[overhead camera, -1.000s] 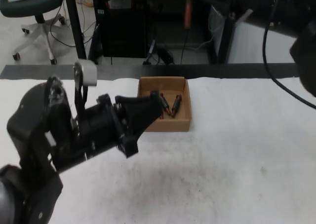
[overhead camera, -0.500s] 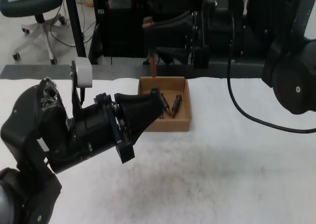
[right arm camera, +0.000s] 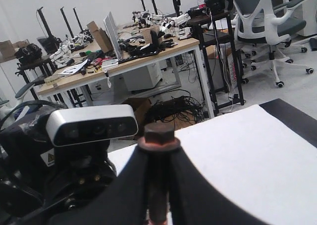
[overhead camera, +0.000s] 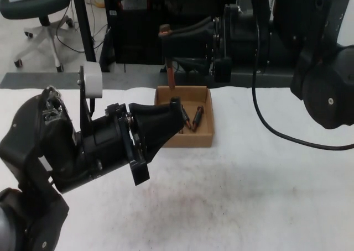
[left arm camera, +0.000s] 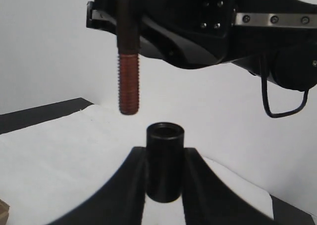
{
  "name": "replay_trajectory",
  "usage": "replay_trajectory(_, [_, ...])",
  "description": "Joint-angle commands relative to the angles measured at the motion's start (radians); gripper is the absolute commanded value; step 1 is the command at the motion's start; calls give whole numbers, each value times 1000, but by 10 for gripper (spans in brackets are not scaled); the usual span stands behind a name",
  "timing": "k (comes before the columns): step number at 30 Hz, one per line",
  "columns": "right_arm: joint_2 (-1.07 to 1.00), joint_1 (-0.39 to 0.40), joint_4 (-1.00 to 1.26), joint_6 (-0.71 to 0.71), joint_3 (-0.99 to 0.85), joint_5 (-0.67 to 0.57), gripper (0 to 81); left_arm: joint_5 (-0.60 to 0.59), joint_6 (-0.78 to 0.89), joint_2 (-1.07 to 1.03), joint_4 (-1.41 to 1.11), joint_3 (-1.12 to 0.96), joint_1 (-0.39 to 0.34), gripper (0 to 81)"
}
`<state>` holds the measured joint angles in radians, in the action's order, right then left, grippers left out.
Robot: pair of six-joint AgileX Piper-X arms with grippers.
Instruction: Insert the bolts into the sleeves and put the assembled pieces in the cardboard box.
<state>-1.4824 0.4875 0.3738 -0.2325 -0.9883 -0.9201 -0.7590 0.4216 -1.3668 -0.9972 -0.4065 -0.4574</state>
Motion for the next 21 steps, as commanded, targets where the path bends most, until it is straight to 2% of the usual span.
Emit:
replay_trajectory(1, [3, 2, 5, 8, -3, -26, 9, -14, 5, 10, -33, -1, 1, 2])
replay_trajectory(8, [3, 2, 5, 1, -3, -38, 9, -14, 5, 10, -33, -1, 3, 2])
replay_trajectory(21, [-3, 2, 101, -46, -3, -58, 9, -14, 5, 10, -33, -1, 68, 2])
